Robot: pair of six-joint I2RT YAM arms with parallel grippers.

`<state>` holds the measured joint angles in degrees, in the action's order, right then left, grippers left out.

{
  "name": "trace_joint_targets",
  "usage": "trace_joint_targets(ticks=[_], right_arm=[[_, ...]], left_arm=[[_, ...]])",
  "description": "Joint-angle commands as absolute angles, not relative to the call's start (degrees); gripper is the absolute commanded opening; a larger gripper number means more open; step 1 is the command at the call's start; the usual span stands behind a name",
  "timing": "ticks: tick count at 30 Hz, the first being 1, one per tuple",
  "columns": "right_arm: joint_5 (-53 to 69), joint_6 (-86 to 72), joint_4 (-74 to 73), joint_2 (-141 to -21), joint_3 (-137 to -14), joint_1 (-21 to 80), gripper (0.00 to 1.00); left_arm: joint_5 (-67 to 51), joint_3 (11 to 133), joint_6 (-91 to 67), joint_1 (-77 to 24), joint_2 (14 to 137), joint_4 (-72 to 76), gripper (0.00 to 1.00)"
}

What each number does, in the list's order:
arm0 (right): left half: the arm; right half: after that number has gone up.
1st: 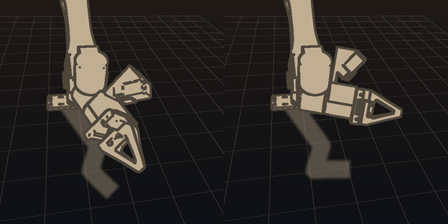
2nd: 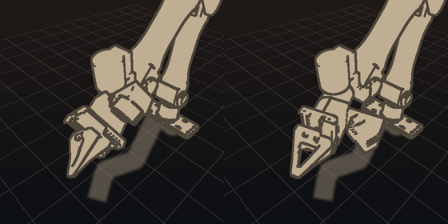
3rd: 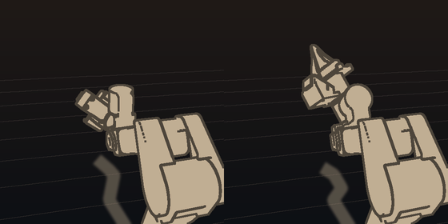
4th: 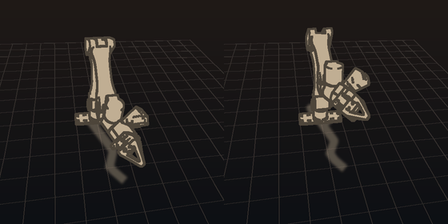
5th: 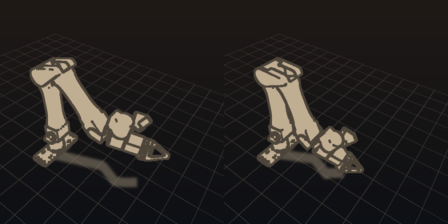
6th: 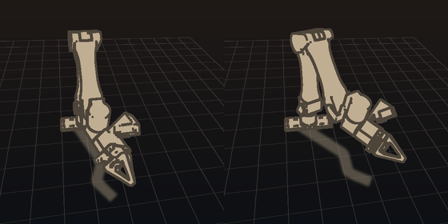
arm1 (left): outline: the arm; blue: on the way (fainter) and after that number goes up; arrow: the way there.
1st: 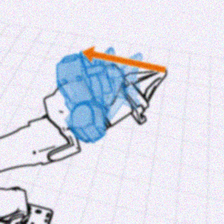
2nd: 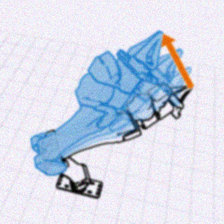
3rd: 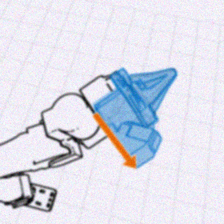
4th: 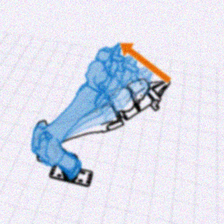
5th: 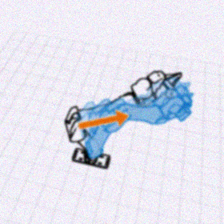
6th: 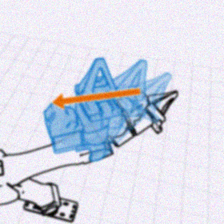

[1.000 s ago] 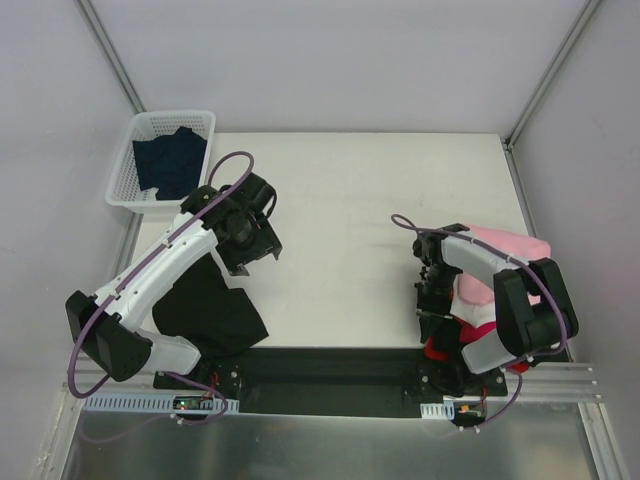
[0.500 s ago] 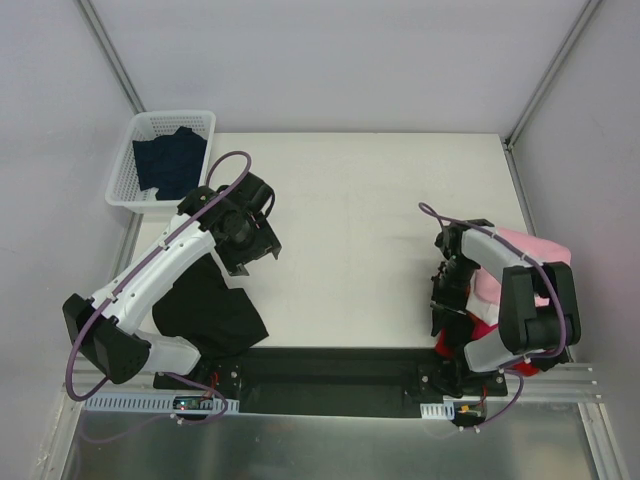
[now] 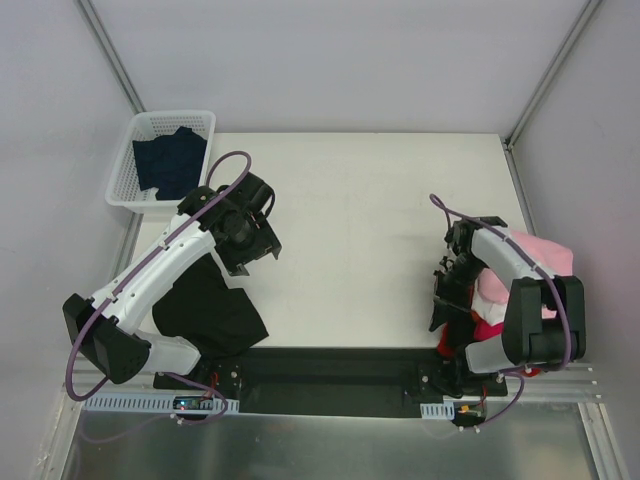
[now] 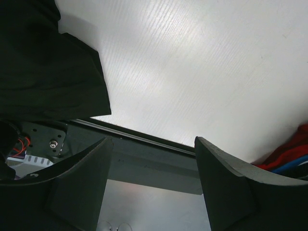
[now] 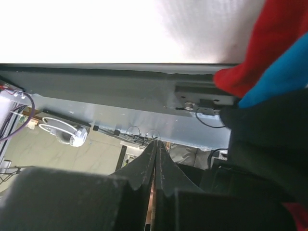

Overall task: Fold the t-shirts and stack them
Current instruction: Put the neatly folded tshirt into the corner of the board with the right arm

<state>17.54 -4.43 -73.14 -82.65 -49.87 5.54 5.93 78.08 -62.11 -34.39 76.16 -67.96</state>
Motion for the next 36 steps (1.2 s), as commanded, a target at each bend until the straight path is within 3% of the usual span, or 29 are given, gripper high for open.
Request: trace_joint_targets(ticks=[1,11,15,20,24,28,31,36], right_arm=[[24.6,-1.6,-74.8,-83.2,-57.6,7.5,0.01],[29.7,-7.7,-71.0,-90.5,-75.6,11.7,0.01],[10.0,-11.9,-79.8,-86.2,-84.7,11.7,0.01],[-5.9,-16.8,-89.2,-81.1,-90.0,11.3,0.01],[-13.1,-17.9,-95.0,-76.0,-88.4,10.5,0.01],[-11.4,-18.6,-95.0,-67.0,-81.8,6.5,0.01],[-10.2,-19.0,-94.8,-64.6,-75.9,3.4,0.01],[-18.3,-20.6,-94.9,-62.0,-72.4,0.1,0.01]], left_arm=[[4.8,79.1,-62.1,-34.3,75.5,-69.2,0.69],[5.3,82.8,-62.4,-35.0,75.8,-69.3,0.69],[5.6,82.2,-62.9,-35.1,74.7,-69.4,0.69],[5.4,79.3,-63.4,-35.1,73.3,-69.4,0.69],[5.3,79.0,-63.3,-35.2,73.2,-69.3,0.69],[5.0,79.7,-62.9,-35.4,74.4,-69.2,0.69],[4.7,80.4,-62.4,-35.9,75.4,-69.1,0.69],[4.2,82.1,-60.9,-35.9,77.1,-69.1,0.69]])
